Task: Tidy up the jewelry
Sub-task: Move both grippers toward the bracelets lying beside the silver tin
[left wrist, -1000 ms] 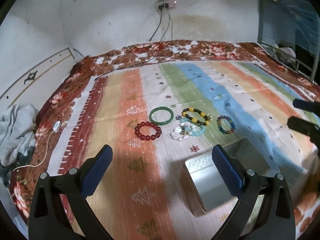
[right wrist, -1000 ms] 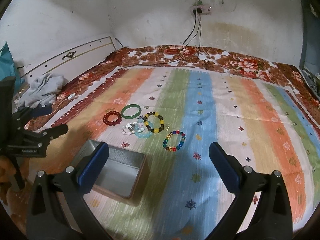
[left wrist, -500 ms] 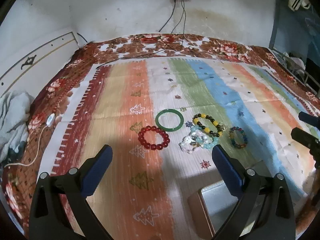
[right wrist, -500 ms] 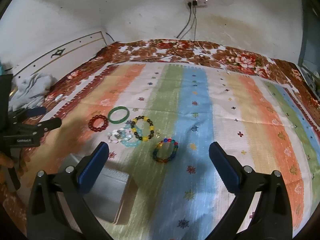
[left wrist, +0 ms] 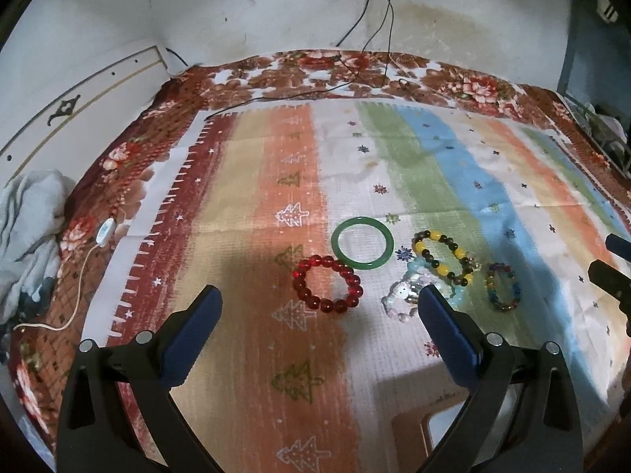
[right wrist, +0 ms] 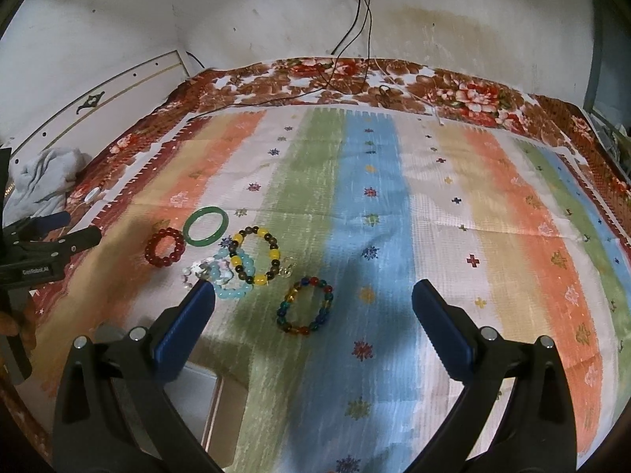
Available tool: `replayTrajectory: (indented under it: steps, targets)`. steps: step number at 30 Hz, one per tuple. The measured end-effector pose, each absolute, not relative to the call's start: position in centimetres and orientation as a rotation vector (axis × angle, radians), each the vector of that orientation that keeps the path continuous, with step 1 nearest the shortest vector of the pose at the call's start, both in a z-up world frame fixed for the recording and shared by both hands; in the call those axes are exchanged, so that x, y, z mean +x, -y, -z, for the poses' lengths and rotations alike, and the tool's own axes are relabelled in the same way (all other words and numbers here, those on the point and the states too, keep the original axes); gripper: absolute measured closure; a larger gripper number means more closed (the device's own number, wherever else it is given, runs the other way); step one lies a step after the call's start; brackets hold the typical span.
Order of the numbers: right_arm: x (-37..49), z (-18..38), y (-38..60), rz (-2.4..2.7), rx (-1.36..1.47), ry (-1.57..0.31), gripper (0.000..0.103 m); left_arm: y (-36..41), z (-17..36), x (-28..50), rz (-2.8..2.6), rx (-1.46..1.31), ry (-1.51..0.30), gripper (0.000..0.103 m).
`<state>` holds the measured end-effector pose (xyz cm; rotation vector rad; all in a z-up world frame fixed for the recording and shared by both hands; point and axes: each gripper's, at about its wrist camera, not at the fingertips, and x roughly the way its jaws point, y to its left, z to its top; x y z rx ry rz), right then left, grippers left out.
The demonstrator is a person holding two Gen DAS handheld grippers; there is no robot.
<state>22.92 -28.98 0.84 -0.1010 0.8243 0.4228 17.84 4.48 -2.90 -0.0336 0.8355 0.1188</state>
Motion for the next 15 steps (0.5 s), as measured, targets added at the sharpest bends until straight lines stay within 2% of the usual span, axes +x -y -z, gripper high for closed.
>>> replayTrajectory:
  steps: [15]
  targets:
    - [26.9, 2.3, 28.9, -0.386, -0.093, -0.985, 0.005, -6.2, 5.2, 21.6, -0.107, -0.050, -0.938, 0.006]
